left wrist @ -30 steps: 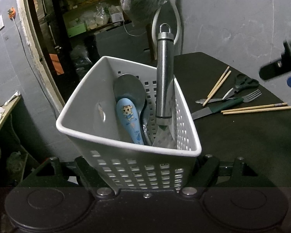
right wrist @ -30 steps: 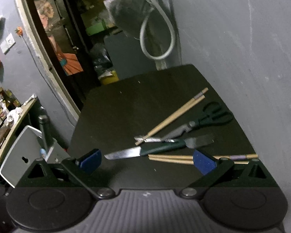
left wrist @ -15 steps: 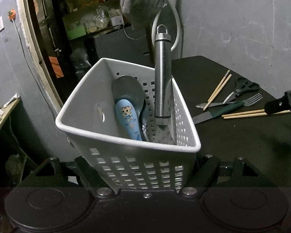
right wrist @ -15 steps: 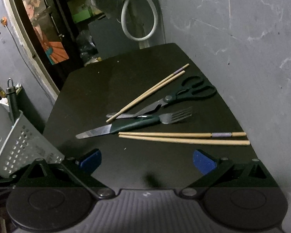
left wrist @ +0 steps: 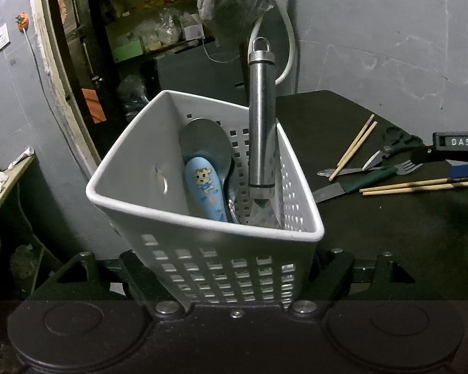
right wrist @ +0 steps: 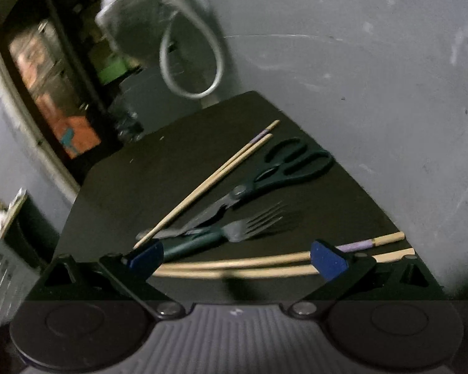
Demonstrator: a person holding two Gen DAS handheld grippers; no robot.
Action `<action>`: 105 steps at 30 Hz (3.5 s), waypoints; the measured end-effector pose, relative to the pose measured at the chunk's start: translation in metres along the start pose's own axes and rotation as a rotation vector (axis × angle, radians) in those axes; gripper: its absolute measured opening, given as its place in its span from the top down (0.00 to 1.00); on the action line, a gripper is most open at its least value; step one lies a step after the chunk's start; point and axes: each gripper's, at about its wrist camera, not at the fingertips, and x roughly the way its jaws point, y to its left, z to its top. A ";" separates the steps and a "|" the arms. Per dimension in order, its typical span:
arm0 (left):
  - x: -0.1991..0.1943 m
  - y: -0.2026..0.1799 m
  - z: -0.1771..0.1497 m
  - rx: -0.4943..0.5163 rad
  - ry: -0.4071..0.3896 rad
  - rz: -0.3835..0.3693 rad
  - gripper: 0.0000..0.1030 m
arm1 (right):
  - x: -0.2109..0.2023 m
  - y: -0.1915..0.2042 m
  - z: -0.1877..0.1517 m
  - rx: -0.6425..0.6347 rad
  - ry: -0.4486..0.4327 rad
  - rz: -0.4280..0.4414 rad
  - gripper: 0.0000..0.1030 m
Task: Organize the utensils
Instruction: 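Move the right gripper back to the utensils and grasp the metal fork, then lift the metal fork with the right gripper and carry it over the caddy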
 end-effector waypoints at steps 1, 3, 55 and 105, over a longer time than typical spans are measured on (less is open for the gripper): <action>0.000 -0.001 0.000 -0.001 0.000 0.001 0.21 | 0.005 -0.003 0.001 0.008 0.001 -0.003 0.00; 0.000 0.000 -0.001 0.005 0.001 -0.003 0.21 | 0.013 -0.008 0.003 0.024 0.008 -0.014 0.03; -0.017 -0.002 -0.019 -0.017 -0.045 -0.005 0.23 | -0.090 0.059 0.025 -0.292 -0.263 0.018 0.98; -0.019 0.018 -0.035 0.029 -0.104 -0.113 0.24 | -0.215 0.285 0.015 -0.818 -0.368 0.395 0.98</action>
